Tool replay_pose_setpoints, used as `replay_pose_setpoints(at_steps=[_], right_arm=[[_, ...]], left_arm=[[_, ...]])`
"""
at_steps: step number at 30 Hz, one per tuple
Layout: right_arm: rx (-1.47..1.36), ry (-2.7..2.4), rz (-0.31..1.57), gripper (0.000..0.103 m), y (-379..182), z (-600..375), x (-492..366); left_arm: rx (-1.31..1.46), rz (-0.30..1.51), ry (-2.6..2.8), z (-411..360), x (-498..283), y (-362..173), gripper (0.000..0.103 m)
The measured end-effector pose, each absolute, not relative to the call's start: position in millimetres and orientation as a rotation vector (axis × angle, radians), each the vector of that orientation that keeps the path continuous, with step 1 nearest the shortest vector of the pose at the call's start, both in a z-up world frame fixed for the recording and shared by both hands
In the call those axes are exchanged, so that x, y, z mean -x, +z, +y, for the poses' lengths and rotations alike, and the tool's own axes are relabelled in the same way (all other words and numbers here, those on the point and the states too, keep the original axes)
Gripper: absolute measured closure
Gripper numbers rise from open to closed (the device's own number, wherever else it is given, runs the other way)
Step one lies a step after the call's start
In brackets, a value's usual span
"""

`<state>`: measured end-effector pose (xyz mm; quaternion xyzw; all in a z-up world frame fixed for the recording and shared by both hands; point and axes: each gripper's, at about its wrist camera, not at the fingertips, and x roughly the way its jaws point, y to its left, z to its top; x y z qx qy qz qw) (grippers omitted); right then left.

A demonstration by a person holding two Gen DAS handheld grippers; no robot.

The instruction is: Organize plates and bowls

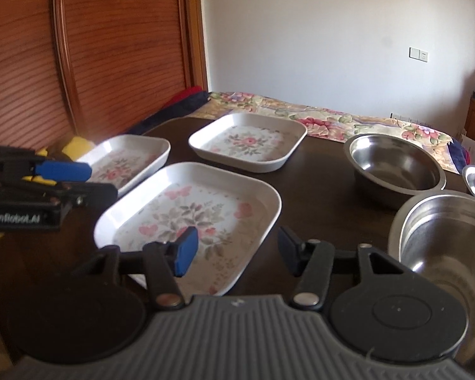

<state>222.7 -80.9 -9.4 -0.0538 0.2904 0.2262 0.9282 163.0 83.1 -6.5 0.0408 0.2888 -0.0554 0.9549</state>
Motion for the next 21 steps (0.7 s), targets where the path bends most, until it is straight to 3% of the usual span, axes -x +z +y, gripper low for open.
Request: replay_pose_setpoints(at_steps=[2,14,21], right_arm=[[0.129,0.467,0.597,0.048,-10,-79,-223],[0.165,0.471,0.64,0.058,-17,-74,-228],[0.189,0.465,0.646,0.072,-20,-75,-230]], left_arm=[[-0.091,0.598,-0.122,83,-166,-8,0.056],[-0.11,0.625,-0.182,82,-184,-11,0.062],[-0.11,0.639,-0.185,86,-193,-14,0.069]])
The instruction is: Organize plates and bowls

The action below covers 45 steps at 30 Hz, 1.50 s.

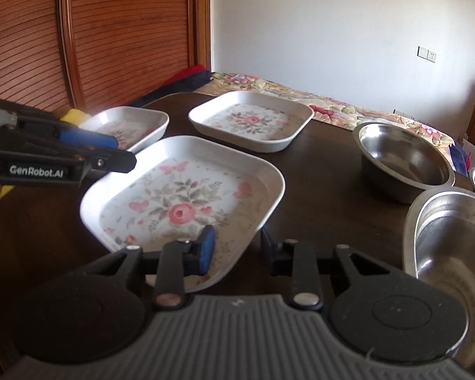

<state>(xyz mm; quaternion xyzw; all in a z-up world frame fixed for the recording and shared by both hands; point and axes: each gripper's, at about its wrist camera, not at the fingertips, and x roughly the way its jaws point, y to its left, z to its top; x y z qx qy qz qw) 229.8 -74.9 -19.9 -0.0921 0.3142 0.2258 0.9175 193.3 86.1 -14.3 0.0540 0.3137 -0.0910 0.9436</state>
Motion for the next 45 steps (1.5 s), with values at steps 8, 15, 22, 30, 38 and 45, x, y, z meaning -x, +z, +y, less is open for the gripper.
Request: replay_pose_setpoints(at_steps=[8,15,22,30,38,45], right_arm=[[0.226,0.469,0.633,0.08,-20,-78,-228],[0.236,0.468,0.627,0.081,-20,-81,-228],[0.228,0.465,0.624,0.082,-21,-81,-230],[0.204,0.469,0.626,0.081,-22,-84,-232],[0.131,0.48,0.642,0.086,-21,-89,-234],[0.089,0.484,0.609,0.091,-14,-94,-229]], left_arm=[[-0.108,0.662,-0.205,86,-201,-17,0.069],[-0.112,0.693,-0.203,85,-207,-22,0.069],[-0.119,0.719,-0.197,83,-212,-25,0.08],[-0.118,0.757,-0.192,83,-216,-33,0.082],[-0.094,0.742,-0.164,85,-211,-34,0.092],[-0.027,0.716,-0.154,92,-200,-28,0.093]])
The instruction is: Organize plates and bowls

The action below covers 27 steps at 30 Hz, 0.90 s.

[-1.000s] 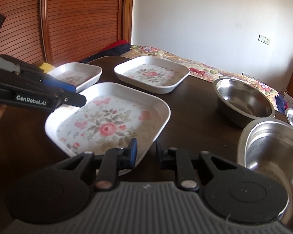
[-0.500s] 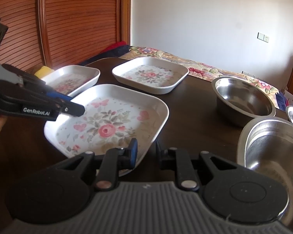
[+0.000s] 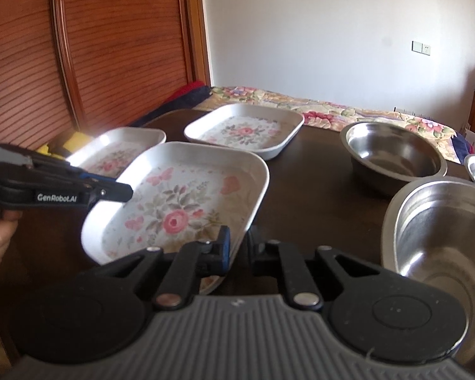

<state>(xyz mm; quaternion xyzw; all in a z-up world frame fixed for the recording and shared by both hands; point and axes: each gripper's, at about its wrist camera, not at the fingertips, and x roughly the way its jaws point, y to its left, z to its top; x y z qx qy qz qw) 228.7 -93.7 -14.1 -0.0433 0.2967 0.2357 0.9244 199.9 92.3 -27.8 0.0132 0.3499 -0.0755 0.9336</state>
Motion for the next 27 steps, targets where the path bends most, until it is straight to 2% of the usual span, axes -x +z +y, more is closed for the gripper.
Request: replay_pose_setpoints(at_steps=[7,17,27], right_arm=[[0.054,0.484,0.575,0.094,-4,-100,-225],[0.029,0.524,0.584,0.094,-1,-105,-202],[0.035,0.592,0.639,0.093,-10,-97,-174]], left_arm=[[-0.002,0.676,-0.155,91,-182,-16,0.093],[-0.008,0.621,-0.152,91,-142,2,0.093],[0.01,0.657,-0.13,101,-107,-12,0.093]])
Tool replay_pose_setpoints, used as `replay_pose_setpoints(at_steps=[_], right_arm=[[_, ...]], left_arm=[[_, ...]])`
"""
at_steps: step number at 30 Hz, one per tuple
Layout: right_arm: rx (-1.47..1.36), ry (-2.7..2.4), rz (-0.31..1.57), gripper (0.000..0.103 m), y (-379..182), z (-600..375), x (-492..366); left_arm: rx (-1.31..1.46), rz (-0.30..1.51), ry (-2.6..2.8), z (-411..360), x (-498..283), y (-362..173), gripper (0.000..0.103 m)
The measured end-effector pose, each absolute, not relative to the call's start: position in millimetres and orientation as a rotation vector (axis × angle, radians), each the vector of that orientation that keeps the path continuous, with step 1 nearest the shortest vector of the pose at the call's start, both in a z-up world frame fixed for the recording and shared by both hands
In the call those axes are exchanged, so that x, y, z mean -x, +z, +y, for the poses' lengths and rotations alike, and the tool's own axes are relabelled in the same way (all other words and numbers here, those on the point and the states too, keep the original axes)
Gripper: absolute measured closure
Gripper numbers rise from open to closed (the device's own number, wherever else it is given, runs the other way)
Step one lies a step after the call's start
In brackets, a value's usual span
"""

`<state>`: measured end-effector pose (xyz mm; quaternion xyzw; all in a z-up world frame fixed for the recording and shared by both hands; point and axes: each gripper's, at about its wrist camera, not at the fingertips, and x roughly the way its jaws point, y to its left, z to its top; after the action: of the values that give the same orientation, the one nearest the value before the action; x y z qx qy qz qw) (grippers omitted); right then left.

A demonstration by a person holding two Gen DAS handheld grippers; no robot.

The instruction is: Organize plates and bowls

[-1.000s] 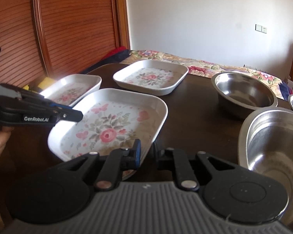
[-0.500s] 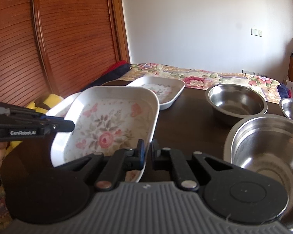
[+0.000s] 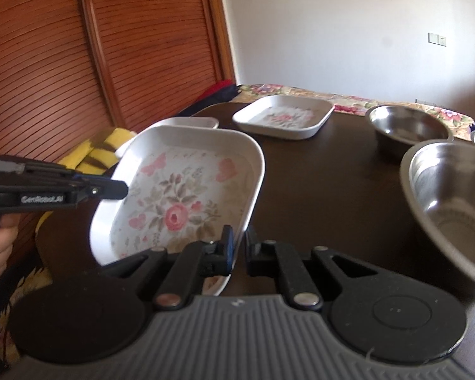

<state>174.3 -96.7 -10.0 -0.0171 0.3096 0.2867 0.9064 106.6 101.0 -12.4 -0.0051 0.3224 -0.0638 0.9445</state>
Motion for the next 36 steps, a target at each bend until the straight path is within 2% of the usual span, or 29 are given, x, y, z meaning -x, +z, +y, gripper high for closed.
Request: replay_pose_setpoints(at_steps=[13,36], right_arm=[[0.029,0.616,0.684,0.087,-15,-94,-160],[0.011,0.57,0.643,0.083,-12,-96,-154]], left_arm=[[0.004,0.699,-0.125,105,-106,-29,0.093],[0.019,0.704,-0.135,105,-112,-37,0.093]])
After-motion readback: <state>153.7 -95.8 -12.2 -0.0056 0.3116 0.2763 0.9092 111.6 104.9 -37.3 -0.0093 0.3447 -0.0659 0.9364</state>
